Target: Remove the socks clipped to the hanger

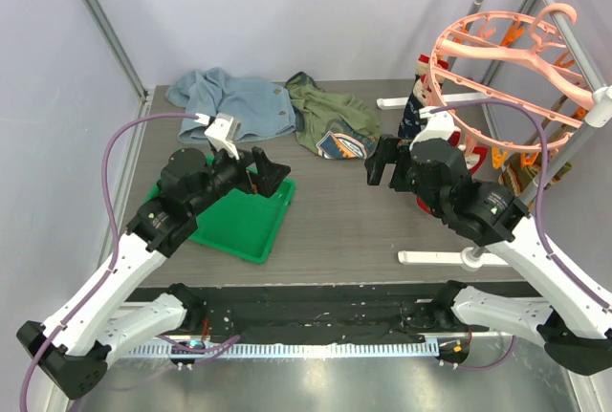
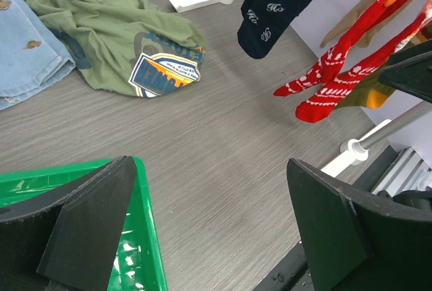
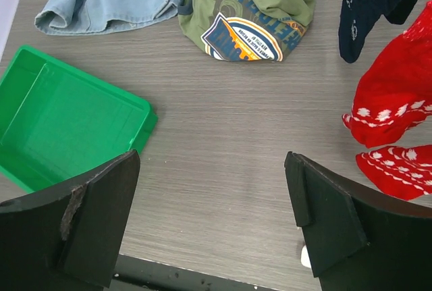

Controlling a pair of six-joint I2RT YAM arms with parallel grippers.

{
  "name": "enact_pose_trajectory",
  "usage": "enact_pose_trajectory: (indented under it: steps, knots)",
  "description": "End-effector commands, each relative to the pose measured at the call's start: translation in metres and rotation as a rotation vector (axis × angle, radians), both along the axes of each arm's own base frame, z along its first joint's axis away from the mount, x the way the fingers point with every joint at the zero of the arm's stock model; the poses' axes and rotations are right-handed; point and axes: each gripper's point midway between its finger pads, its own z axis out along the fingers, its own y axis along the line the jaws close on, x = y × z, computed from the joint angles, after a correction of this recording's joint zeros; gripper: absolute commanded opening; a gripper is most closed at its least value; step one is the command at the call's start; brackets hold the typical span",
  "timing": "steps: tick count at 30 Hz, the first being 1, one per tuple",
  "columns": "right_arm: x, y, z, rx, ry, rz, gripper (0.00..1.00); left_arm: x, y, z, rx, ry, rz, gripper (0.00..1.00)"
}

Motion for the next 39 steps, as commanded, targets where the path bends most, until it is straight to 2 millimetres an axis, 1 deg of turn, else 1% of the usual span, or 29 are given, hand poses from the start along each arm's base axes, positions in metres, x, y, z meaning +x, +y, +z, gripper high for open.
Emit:
enact_pose_trajectory:
  steps: [1, 6, 8, 10, 11, 12, 15, 16, 17, 18, 19, 20, 21, 22, 23, 25, 26, 28, 29, 30, 31, 32, 33, 34, 35, 36, 37, 38, 39]
  knots:
    - [0.003, -0.002, 0.028, 0.008, -0.076, 0.006, 0.99, -0.002, 0.002, 0.019, -0.028, -0.070, -0.006, 1.00]
    - [-0.002, -0.006, 0.064, 0.009, -0.166, 0.055, 0.98, 0.002, 0.007, 0.019, -0.042, -0.070, 0.040, 1.00]
    - [-0.009, -0.012, 0.085, 0.020, -0.220, 0.072, 0.98, -0.002, 0.000, 0.026, -0.081, -0.052, 0.003, 1.00]
    - [-0.013, -0.016, 0.097, 0.034, -0.254, 0.078, 0.98, -0.001, -0.008, 0.029, -0.090, -0.032, -0.024, 1.00]
    - [-0.017, -0.020, 0.108, 0.040, -0.283, 0.083, 0.97, -0.001, -0.011, 0.037, -0.100, -0.031, -0.034, 1.00]
    - [-0.020, -0.022, 0.114, 0.050, -0.298, 0.097, 0.97, 0.005, -0.016, 0.033, -0.090, -0.011, -0.034, 1.00]
    - [-0.030, -0.026, 0.132, 0.070, -0.342, 0.127, 0.95, 0.013, -0.028, 0.040, -0.099, -0.004, -0.041, 1.00]
    - [-0.034, -0.025, 0.136, 0.078, -0.353, 0.148, 0.95, 0.021, -0.036, 0.032, -0.084, 0.020, -0.044, 1.00]
    - [-0.037, -0.026, 0.140, 0.081, -0.365, 0.156, 0.94, 0.027, -0.044, 0.041, -0.099, 0.002, -0.052, 1.00]
    - [-0.039, -0.030, 0.143, 0.085, -0.376, 0.151, 0.93, 0.031, -0.054, 0.042, -0.100, 0.003, -0.062, 1.00]
    - [-0.040, -0.033, 0.146, 0.088, -0.384, 0.143, 0.93, 0.043, -0.068, 0.026, -0.075, 0.038, -0.072, 1.00]
    - [-0.040, -0.035, 0.147, 0.087, -0.388, 0.135, 0.92, 0.047, -0.079, 0.041, -0.096, 0.011, -0.092, 1.00]
    - [-0.041, -0.038, 0.150, 0.087, -0.399, 0.128, 0.92, 0.047, -0.092, 0.042, -0.096, 0.013, -0.127, 1.00]
    - [-0.041, -0.039, 0.151, 0.084, -0.405, 0.124, 0.91, 0.057, -0.109, 0.026, -0.075, 0.043, -0.144, 1.00]
    - [-0.042, -0.043, 0.155, 0.085, -0.416, 0.110, 0.91, 0.060, -0.120, 0.043, -0.099, 0.005, -0.166, 1.00]
    - [-0.043, -0.047, 0.158, 0.089, -0.431, 0.100, 0.90, 0.056, -0.149, 0.043, -0.090, -0.020, -0.240, 1.00]
    - [-0.042, -0.050, 0.159, 0.097, -0.436, 0.080, 0.88, 0.061, -0.169, 0.038, -0.080, -0.027, -0.269, 1.00]
    - [-0.043, -0.051, 0.156, 0.125, -0.435, 0.066, 0.87, 0.053, -0.199, 0.036, -0.067, -0.057, -0.344, 1.00]
    - [-0.043, -0.050, 0.158, 0.141, -0.442, 0.071, 0.87, 0.060, -0.216, 0.026, -0.058, -0.050, -0.356, 1.00]
    - [-0.044, -0.049, 0.158, 0.149, -0.444, 0.073, 0.86, 0.056, -0.229, 0.024, -0.064, -0.050, -0.382, 1.00]
    - [-0.045, -0.050, 0.159, 0.158, -0.445, 0.070, 0.86, 0.057, -0.240, 0.029, -0.090, -0.068, -0.400, 0.99]
    - [-0.045, -0.052, 0.159, 0.170, -0.446, 0.063, 0.85, 0.057, -0.249, 0.026, -0.104, -0.060, -0.409, 0.99]
    - [-0.045, -0.054, 0.158, 0.172, -0.444, 0.052, 0.84, 0.058, -0.262, 0.009, -0.097, -0.037, -0.422, 0.99]
    - [-0.046, -0.054, 0.157, 0.172, -0.444, 0.053, 0.83, 0.059, -0.271, 0.017, -0.127, -0.058, -0.431, 0.98]
    - [-0.047, -0.056, 0.158, 0.176, -0.454, 0.050, 0.82, 0.057, -0.278, 0.016, -0.145, -0.044, -0.450, 0.98]
    - [-0.048, -0.057, 0.158, 0.179, -0.457, 0.048, 0.81, 0.060, -0.290, 0.000, -0.138, -0.019, -0.464, 0.96]
    - [-0.050, -0.060, 0.158, 0.181, -0.461, 0.043, 0.81, 0.057, -0.299, 0.008, -0.160, -0.030, -0.488, 0.95]
    - [-0.050, -0.062, 0.157, 0.181, -0.462, 0.038, 0.81, 0.059, -0.310, -0.009, -0.151, 0.002, -0.498, 0.93]
    - [-0.051, -0.063, 0.157, 0.181, -0.462, 0.034, 0.80, 0.060, -0.315, -0.002, -0.168, -0.007, -0.506, 0.92]
